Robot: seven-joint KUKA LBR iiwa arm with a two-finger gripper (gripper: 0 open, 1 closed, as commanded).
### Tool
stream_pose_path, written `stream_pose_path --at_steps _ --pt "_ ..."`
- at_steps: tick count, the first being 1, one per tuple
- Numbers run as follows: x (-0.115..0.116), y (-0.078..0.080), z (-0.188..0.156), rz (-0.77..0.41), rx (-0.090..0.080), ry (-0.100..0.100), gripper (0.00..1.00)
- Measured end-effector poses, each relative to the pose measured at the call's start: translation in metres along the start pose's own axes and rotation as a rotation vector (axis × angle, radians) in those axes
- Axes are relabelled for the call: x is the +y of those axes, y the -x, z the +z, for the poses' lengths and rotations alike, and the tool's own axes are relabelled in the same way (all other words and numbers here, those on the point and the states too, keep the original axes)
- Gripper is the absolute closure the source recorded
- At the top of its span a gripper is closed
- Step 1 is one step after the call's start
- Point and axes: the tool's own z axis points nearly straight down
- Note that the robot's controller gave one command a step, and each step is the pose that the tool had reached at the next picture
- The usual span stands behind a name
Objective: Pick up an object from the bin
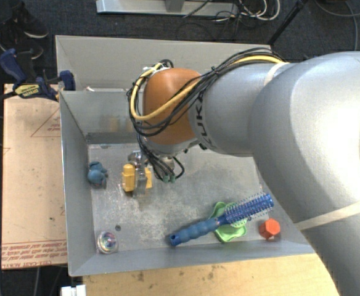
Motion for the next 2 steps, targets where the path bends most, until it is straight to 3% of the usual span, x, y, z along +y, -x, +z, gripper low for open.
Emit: stream_pose_path --at_steps 1,2 --pt "-0.041 0.010 -0.020 0.002 -0.004 -0.002 1.00" --pt "-0.038 0.001 -0.166 0.037 -0.010 0.001 1.00"
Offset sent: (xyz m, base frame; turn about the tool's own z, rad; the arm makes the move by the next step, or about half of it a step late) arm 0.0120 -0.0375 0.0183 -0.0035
